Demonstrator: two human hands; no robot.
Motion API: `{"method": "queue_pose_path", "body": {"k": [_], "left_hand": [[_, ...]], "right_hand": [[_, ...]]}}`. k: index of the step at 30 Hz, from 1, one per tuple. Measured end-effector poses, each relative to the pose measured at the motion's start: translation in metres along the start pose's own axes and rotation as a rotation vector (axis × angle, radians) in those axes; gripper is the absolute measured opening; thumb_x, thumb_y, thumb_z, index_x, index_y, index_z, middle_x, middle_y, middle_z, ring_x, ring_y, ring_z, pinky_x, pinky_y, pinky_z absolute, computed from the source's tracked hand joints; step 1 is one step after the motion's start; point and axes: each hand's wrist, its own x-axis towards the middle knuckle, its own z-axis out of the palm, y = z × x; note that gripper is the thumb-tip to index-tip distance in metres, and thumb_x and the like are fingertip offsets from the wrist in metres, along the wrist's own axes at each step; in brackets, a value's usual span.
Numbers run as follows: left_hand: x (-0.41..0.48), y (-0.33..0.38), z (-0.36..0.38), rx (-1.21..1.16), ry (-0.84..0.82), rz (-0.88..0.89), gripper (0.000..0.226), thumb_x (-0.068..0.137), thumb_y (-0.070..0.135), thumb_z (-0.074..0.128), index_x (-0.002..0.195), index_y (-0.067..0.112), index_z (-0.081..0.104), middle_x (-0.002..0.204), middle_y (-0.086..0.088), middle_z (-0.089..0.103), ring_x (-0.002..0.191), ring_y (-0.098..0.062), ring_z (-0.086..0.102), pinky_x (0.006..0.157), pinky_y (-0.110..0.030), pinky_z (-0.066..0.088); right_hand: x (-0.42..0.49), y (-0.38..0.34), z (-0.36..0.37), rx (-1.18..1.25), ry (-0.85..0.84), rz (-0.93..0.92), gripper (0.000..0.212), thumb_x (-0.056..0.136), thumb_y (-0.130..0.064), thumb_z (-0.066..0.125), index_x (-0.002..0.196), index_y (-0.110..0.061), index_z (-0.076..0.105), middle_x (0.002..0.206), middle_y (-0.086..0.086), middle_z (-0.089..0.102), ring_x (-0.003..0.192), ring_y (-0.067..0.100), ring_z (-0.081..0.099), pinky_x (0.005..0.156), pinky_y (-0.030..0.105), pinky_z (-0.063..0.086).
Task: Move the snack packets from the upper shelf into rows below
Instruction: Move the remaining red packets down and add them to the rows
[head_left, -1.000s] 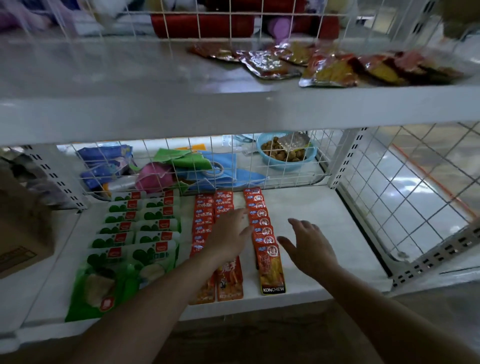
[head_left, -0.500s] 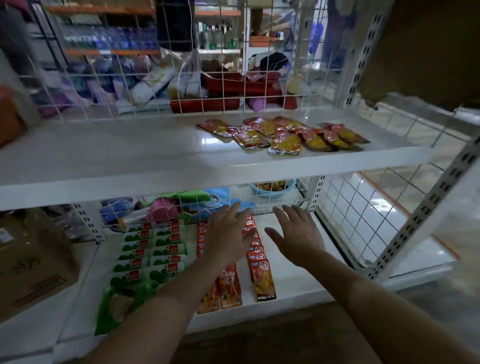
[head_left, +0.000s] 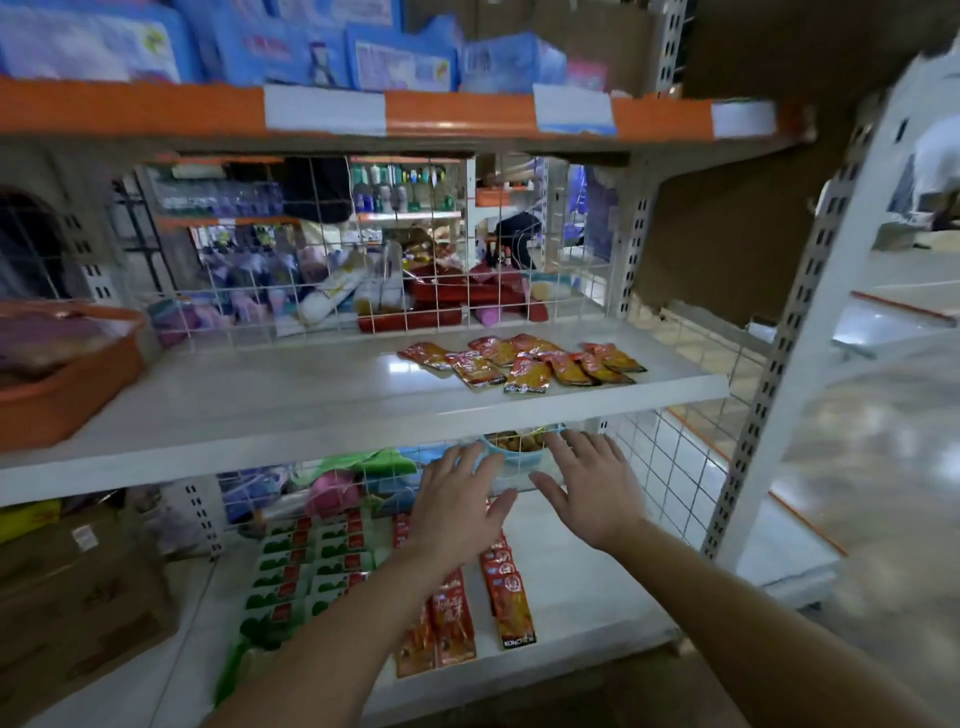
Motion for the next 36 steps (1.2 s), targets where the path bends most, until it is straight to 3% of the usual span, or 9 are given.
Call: {"method": "queue_pose_path", "body": {"k": [3, 7, 16, 20, 25, 30, 32, 36], "left_hand": [[0.001, 0.006, -0.032, -0.006, 0.104, 0.081, 0.055, 0.099, 0.055, 0.037, 0.146, 0.025, 0.043, 0.150, 0.003, 0.042, 0.139, -0.019, 0.033, 0.115, -0.038, 0.028], [0.016, 0.008, -0.069, 0.023, 0.197, 0.106, 0.055, 0.100, 0.053, 0.040, 0.146, 0.024, 0.044, 0.151, 0.003, 0.042, 0.139, -0.020, 0.034, 0.113, -0.039, 0.028], [0.076, -0.017, -0.082, 0.082, 0.282, 0.060, 0.059, 0.094, 0.058, 0.032, 0.138, 0.022, 0.051, 0.141, 0.002, 0.051, 0.130, -0.022, 0.045, 0.101, -0.042, 0.043], [0.101, -0.030, -0.067, 0.034, 0.254, 0.041, 0.060, 0.092, 0.056, 0.035, 0.134, 0.018, 0.054, 0.133, -0.002, 0.055, 0.125, -0.025, 0.047, 0.098, -0.042, 0.045], [0.141, -0.043, -0.045, -0.227, 0.127, -0.117, 0.051, 0.094, 0.049, 0.055, 0.130, 0.012, 0.055, 0.125, -0.010, 0.051, 0.120, -0.029, 0.044, 0.102, -0.044, 0.041], [0.168, -0.047, -0.035, -0.294, 0.044, -0.284, 0.057, 0.091, 0.057, 0.057, 0.121, 0.009, 0.055, 0.120, -0.012, 0.055, 0.111, -0.027, 0.052, 0.094, -0.045, 0.050], [0.173, -0.047, -0.030, -0.285, 0.069, -0.331, 0.066, 0.086, 0.064, 0.059, 0.116, 0.006, 0.056, 0.116, -0.013, 0.058, 0.105, -0.027, 0.056, 0.088, -0.045, 0.053], [0.178, -0.040, -0.028, -0.206, 0.083, -0.390, 0.088, 0.079, 0.076, 0.057, 0.124, 0.001, 0.054, 0.122, -0.016, 0.055, 0.113, -0.030, 0.053, 0.092, -0.043, 0.052]], "right_hand": [[0.004, 0.001, -0.029, 0.012, 0.060, 0.005, 0.064, 0.097, -0.062, 0.027, 0.141, -0.021, 0.047, 0.139, 0.006, 0.056, 0.131, 0.027, 0.049, 0.113, 0.045, 0.037], [0.019, 0.001, -0.064, 0.020, 0.104, 0.016, 0.074, 0.092, -0.064, 0.015, 0.144, -0.020, 0.045, 0.142, 0.007, 0.054, 0.132, 0.030, 0.046, 0.113, 0.047, 0.036], [0.074, -0.003, -0.070, 0.036, 0.116, 0.000, 0.063, 0.098, -0.060, 0.030, 0.145, -0.020, 0.042, 0.146, 0.006, 0.050, 0.136, 0.029, 0.041, 0.116, 0.048, 0.031], [0.098, -0.003, -0.051, 0.062, 0.100, 0.005, 0.071, 0.093, -0.064, 0.020, 0.144, -0.022, 0.044, 0.142, 0.005, 0.054, 0.132, 0.029, 0.045, 0.113, 0.047, 0.035], [0.134, 0.001, -0.030, 0.032, 0.020, 0.037, 0.061, 0.099, -0.061, 0.026, 0.146, -0.025, 0.040, 0.144, 0.003, 0.049, 0.136, 0.026, 0.038, 0.113, 0.046, 0.031], [0.169, 0.005, -0.018, 0.124, -0.042, 0.061, 0.058, 0.094, -0.059, 0.045, 0.129, -0.015, 0.056, 0.128, 0.012, 0.056, 0.120, 0.028, 0.050, 0.102, 0.042, 0.045], [0.176, 0.003, -0.012, 0.194, -0.097, 0.095, 0.060, 0.093, -0.059, 0.048, 0.126, -0.009, 0.059, 0.129, 0.014, 0.054, 0.119, 0.029, 0.051, 0.103, 0.042, 0.046], [0.177, 0.003, -0.004, 0.252, -0.129, 0.145, 0.070, 0.094, -0.065, 0.041, 0.134, -0.010, 0.054, 0.137, 0.017, 0.044, 0.128, 0.032, 0.044, 0.107, 0.046, 0.043]]}}
